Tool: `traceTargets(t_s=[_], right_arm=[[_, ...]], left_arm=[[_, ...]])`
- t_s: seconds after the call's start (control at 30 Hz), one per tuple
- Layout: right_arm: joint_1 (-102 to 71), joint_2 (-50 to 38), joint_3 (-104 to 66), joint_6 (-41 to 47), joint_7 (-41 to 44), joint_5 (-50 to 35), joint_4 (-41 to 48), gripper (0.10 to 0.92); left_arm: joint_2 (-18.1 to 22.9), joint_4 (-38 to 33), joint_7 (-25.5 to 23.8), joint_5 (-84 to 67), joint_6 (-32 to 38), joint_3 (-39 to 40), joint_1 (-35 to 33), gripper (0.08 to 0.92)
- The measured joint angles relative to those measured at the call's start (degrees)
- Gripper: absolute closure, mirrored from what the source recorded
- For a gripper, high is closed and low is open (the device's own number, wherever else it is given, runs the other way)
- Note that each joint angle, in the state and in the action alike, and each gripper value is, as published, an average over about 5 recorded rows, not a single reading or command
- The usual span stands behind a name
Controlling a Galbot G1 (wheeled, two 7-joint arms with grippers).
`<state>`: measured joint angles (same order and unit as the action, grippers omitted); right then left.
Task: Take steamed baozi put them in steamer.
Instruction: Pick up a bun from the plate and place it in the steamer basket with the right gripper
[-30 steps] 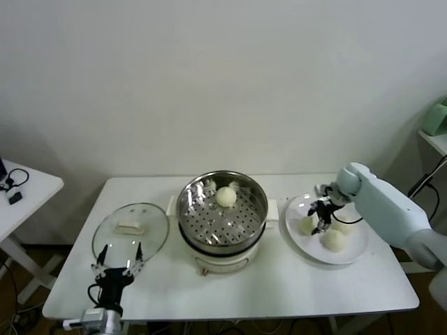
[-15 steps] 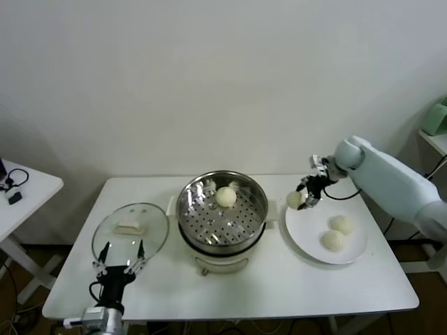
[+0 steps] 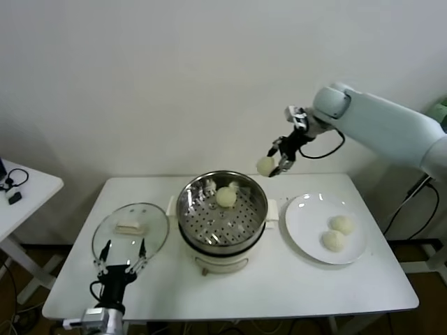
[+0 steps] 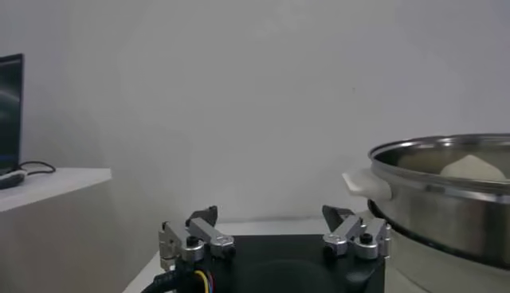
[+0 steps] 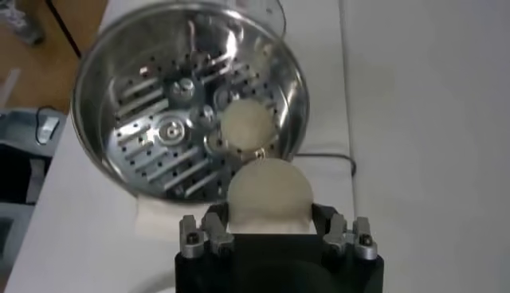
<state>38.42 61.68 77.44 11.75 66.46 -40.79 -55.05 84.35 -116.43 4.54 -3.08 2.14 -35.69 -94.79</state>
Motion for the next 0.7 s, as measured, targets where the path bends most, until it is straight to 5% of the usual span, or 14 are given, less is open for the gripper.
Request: traceTargets(t_s=[0.7], right_arm=[[-6.27, 16.84, 4.5, 3.68, -4.73, -5.24, 2.39, 0.347]], left_arm=[[-0.04, -1.73, -0.31, -1.65, 0.32, -0.88, -1.11, 0.177]])
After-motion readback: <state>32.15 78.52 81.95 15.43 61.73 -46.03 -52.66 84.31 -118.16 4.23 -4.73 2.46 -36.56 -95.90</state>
